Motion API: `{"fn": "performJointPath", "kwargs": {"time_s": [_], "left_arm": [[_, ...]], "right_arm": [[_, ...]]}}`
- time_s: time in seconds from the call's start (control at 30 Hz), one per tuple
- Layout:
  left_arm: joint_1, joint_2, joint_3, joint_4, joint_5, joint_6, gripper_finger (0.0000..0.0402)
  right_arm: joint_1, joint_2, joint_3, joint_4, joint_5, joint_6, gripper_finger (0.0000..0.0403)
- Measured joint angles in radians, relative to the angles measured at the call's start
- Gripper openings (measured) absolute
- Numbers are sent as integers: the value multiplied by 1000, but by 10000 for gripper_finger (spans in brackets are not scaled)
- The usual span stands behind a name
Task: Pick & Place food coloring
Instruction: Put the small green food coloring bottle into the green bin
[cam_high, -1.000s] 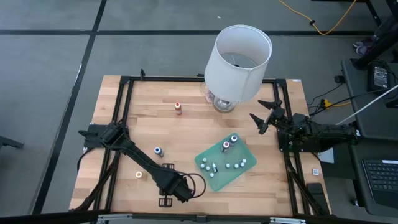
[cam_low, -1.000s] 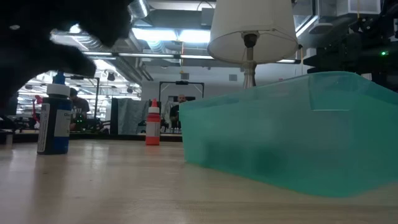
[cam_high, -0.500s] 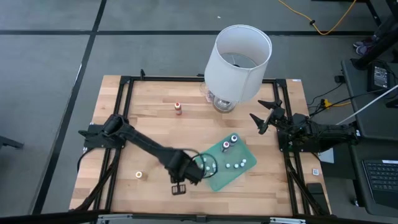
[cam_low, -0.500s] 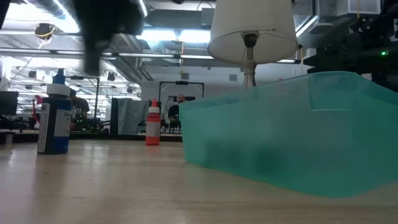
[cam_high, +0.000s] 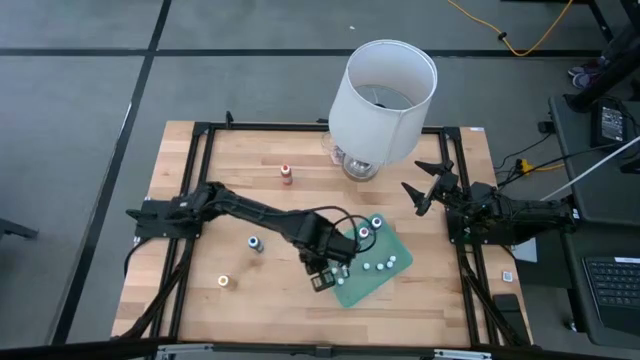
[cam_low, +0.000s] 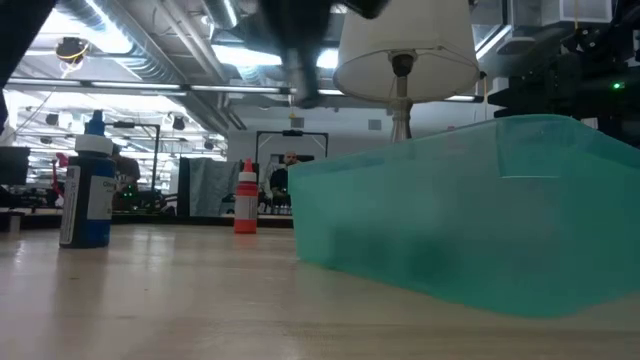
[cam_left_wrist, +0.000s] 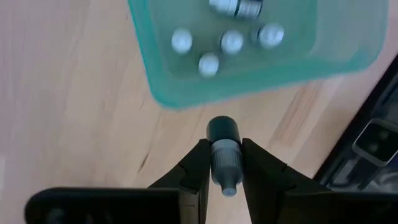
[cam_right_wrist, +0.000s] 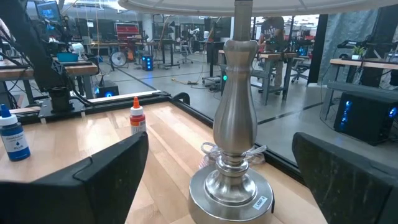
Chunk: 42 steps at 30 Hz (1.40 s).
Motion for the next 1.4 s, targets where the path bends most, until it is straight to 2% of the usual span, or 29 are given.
{"fn": "performJointPath", "kwargs": {"time_s": [0.2,0.33,0.53,0.93,1.4], "left_arm": [[28,119,152,0,6,13,66],[40,174,197,-2,-3,16,66],[48,204,191,-51,-45,14,66],[41,204,144,-27,-105,0,66],[37,259,141,-20,-97,11,66]], "right_arm": [[0,0,0,0,0,0,397],[0,0,0,0,0,0,397],[0,0,0,0,0,0,397],[0,0,0,0,0,0,397],[0,0,0,0,0,0,397]]}}
